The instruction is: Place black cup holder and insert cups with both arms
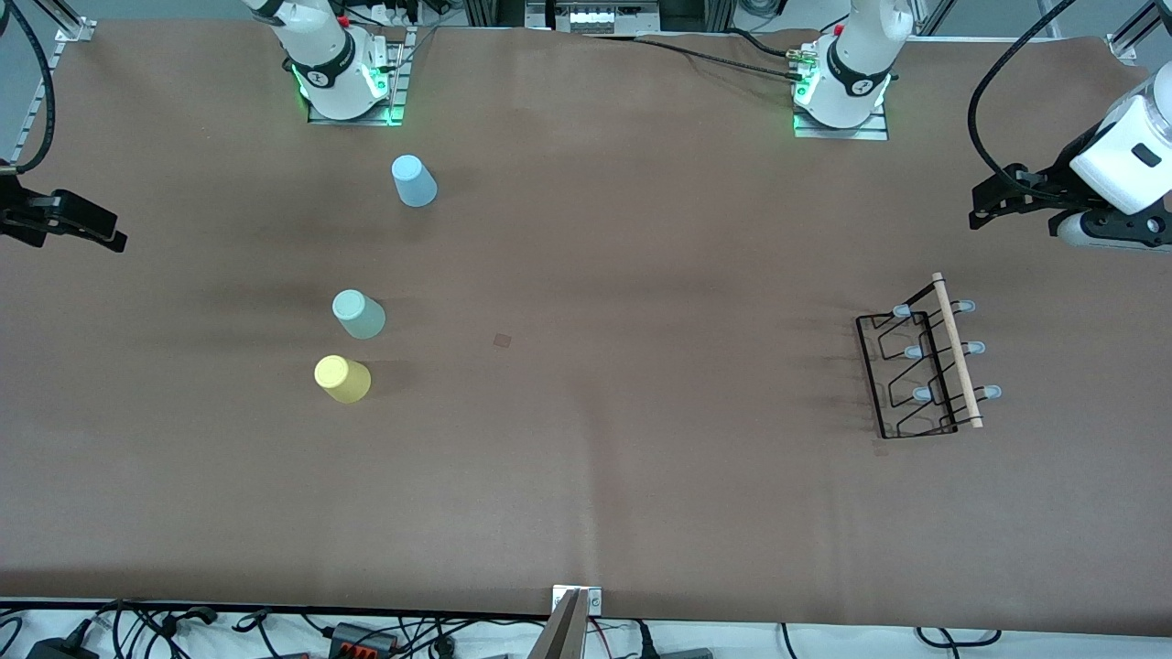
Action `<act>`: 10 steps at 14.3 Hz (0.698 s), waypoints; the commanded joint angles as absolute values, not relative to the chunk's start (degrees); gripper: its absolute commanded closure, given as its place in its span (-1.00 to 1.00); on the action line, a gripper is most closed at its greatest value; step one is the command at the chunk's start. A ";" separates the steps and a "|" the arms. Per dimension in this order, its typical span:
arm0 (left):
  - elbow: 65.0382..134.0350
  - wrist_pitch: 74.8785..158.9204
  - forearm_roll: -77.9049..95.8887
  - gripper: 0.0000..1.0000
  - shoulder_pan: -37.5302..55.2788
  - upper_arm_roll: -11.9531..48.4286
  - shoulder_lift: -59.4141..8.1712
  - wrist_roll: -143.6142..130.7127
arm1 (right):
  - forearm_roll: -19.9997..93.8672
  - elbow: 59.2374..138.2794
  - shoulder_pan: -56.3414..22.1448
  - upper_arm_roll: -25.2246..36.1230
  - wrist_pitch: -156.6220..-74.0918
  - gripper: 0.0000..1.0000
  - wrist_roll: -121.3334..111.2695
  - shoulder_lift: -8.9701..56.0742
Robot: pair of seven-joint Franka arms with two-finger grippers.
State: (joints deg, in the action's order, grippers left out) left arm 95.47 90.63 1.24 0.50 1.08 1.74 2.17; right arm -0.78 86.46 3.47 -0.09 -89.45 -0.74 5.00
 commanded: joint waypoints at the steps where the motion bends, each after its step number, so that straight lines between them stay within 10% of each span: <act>1: 94.31 89.74 0.09 -1.00 0.35 1.23 1.58 2.11 | -0.09 86.04 3.25 -0.09 -88.68 -1.00 -0.35 5.10; 10: 93.96 89.56 0.18 -1.00 0.44 1.32 0.88 1.58 | -0.44 86.22 3.08 -0.09 -82.28 -1.00 -6.33 9.75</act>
